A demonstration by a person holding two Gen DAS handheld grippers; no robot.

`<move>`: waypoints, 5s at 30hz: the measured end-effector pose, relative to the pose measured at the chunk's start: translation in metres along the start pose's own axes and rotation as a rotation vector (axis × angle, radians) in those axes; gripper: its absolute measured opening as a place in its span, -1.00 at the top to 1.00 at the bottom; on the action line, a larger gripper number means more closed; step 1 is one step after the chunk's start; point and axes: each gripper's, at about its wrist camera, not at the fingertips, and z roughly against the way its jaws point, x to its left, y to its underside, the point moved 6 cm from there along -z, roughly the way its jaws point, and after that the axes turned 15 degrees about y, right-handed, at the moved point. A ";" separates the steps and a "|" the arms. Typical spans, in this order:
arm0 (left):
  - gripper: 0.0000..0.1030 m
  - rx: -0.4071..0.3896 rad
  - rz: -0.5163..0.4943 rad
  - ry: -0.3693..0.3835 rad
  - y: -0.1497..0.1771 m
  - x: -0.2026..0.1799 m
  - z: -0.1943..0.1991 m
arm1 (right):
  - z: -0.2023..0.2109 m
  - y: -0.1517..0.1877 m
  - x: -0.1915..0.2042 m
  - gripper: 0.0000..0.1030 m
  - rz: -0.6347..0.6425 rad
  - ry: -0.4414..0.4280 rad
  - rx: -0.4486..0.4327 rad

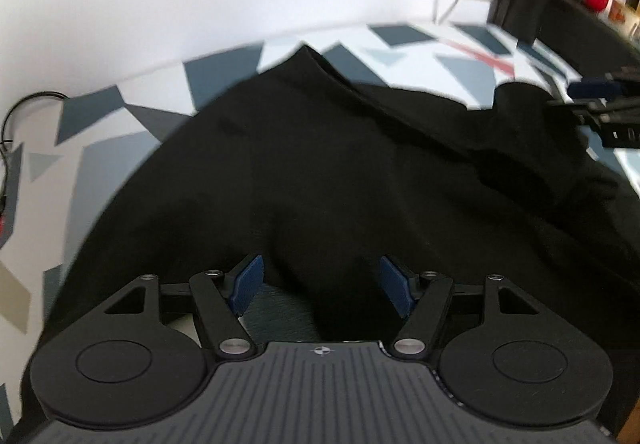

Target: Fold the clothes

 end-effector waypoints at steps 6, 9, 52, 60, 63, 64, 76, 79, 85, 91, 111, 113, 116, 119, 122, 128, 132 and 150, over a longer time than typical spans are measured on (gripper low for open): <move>-0.34 0.044 0.037 -0.045 -0.004 0.005 -0.012 | -0.035 -0.017 -0.023 0.95 0.007 -0.128 0.029; -0.34 0.053 0.084 -0.062 -0.010 0.010 -0.014 | -0.053 -0.046 -0.078 0.95 -0.220 -0.106 -0.023; -0.66 -0.069 0.246 -0.233 -0.025 0.042 -0.009 | -0.179 -0.077 -0.033 -0.16 0.067 0.086 -0.014; -0.92 -0.102 0.303 -0.244 -0.031 0.057 -0.016 | -0.201 -0.095 -0.039 -0.36 -0.065 0.110 -0.031; -0.86 -0.100 0.311 -0.233 -0.031 0.055 -0.014 | -0.184 -0.088 -0.051 -0.39 -0.146 0.103 -0.036; -0.83 -0.098 0.310 -0.226 -0.029 0.053 -0.011 | -0.170 -0.084 -0.058 -0.44 -0.195 0.084 -0.046; -0.77 -0.071 0.203 0.208 0.041 -0.005 0.054 | -0.025 0.031 -0.072 -0.60 -0.337 -0.033 0.088; -0.77 0.000 0.130 0.267 0.072 -0.029 0.058 | -0.005 0.053 -0.052 -0.60 -0.318 -0.047 0.119; -0.73 0.044 0.051 0.307 0.109 -0.068 0.056 | 0.005 0.072 -0.008 -0.60 -0.226 -0.058 0.135; -0.35 -0.006 0.093 0.251 0.117 -0.088 0.058 | 0.001 0.078 0.027 -0.60 -0.101 -0.099 0.134; 0.88 -0.195 0.638 -0.139 0.231 -0.112 0.139 | -0.020 0.075 0.022 -0.91 -0.061 -0.050 0.081; 0.84 -0.178 0.616 -0.139 0.228 -0.118 0.135 | -0.025 0.071 0.020 -0.91 -0.051 -0.054 0.098; 0.71 -0.166 0.624 -0.134 0.228 -0.112 0.132 | -0.027 0.069 0.018 -0.92 -0.031 -0.076 0.115; 0.33 -0.188 0.651 -0.126 0.223 -0.104 0.134 | -0.021 0.070 0.007 -0.88 -0.078 -0.110 0.119; 0.16 -0.192 0.591 -0.139 0.210 -0.106 0.139 | -0.006 0.074 -0.018 -0.83 -0.164 -0.127 0.101; -0.19 -0.156 0.390 -0.072 0.158 -0.122 0.116 | 0.040 0.101 -0.093 -0.66 -0.376 -0.068 0.081; -0.29 -0.098 0.280 -0.020 0.128 -0.133 0.087 | 0.066 0.134 -0.150 -0.63 -0.458 0.075 0.076; -0.83 0.048 0.146 -0.089 0.106 -0.154 0.020 | 0.078 0.228 -0.167 0.39 -0.409 0.077 0.252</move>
